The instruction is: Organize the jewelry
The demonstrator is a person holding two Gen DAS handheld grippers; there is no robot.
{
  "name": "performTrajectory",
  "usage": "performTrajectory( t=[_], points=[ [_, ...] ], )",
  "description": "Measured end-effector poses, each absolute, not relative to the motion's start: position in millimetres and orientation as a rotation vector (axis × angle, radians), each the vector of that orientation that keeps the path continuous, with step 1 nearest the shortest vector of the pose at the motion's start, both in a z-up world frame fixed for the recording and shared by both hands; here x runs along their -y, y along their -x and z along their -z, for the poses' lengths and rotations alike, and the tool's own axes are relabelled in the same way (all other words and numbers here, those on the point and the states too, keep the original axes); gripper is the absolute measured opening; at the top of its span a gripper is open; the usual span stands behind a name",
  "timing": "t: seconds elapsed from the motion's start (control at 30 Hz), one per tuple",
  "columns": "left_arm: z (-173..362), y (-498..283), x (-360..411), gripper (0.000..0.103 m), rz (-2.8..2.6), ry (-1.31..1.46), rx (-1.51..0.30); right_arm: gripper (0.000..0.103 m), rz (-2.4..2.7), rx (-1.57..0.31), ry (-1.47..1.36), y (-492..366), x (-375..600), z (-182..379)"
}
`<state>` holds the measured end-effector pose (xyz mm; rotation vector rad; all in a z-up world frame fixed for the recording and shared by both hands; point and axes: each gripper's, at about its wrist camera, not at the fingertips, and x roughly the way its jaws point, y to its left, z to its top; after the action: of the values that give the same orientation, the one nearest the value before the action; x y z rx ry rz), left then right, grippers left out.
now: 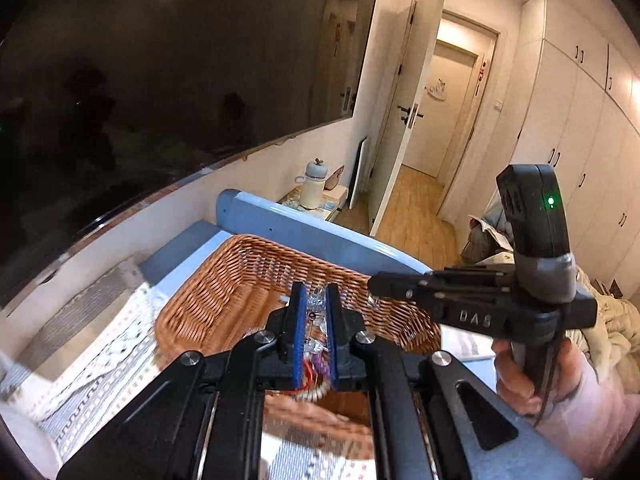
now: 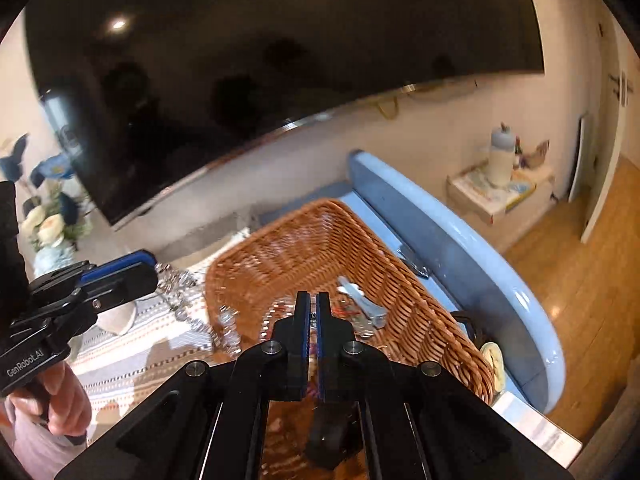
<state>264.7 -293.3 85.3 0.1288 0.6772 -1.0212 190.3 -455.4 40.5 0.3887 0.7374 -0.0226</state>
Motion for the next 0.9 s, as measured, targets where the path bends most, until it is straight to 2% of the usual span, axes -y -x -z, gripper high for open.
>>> performTrajectory(
  t=[0.23, 0.3, 0.33, 0.37, 0.4, 0.7, 0.77, 0.83, 0.9],
  points=[
    [-69.5, -274.7, 314.8, 0.008, 1.029, -0.098, -0.692, 0.004, 0.069, -0.763, -0.361, -195.8, 461.0, -20.4],
    [-71.2, -275.5, 309.6, 0.025, 1.013, -0.068, -0.704, 0.005, 0.070, -0.768, -0.369, -194.5, 463.4, -19.6],
    [-73.0, -275.2, 306.3, 0.045, 0.981, -0.070, -0.703, 0.013, 0.063, -0.776, -0.377, -194.4, 465.4, -19.4],
    [-76.0, -273.2, 300.9, 0.053, 0.947, -0.071, -0.685, 0.019, 0.061, -0.784, -0.381, -193.5, 465.7, -20.2],
    [-79.9, -269.4, 293.7, 0.053, 0.926, -0.073, -0.665, 0.026, 0.069, -0.778, -0.383, -189.0, 465.8, -22.0],
    [-105.9, -205.2, 209.7, 0.057, 0.750, -0.130, -0.618, 0.028, 0.026, -0.709, -0.398, -126.2, 432.2, -64.2],
    [-109.7, -185.8, 193.1, 0.061, 0.691, -0.151, -0.612, 0.032, 0.031, -0.691, -0.377, -108.4, 416.8, -74.8],
    [-112.2, -160.5, 171.1, 0.064, 0.633, -0.169, -0.599, 0.040, 0.066, -0.673, -0.336, -86.9, 393.8, -85.3],
    [-112.6, -137.1, 153.0, 0.065, 0.591, -0.184, -0.579, 0.042, 0.092, -0.656, -0.296, -70.0, 371.7, -91.0]
  ],
)
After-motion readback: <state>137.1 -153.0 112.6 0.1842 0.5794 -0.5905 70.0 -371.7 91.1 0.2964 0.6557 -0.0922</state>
